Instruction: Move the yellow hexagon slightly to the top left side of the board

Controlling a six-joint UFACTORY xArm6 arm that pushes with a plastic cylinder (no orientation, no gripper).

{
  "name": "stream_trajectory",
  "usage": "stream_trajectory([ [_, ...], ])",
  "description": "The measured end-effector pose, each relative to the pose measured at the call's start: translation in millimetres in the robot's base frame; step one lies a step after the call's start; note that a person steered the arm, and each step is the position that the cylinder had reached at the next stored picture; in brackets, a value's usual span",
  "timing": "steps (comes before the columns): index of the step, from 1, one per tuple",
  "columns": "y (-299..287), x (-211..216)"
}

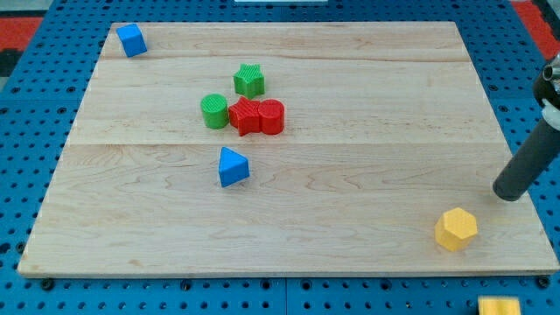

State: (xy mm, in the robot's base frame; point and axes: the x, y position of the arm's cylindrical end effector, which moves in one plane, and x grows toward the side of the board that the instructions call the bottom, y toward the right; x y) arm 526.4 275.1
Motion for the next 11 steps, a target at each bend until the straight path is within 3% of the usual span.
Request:
stream_trajectory([
  [1,37.1,40.7],
  [2,70.1,44.8],
  [3,6.0,83.0],
  [4,-37.0,88.5],
  [6,-89.3,31.2],
  [7,-25.2,31.9],
  [9,-51.7,-12.4],
  [11,-118.0,-10.4],
])
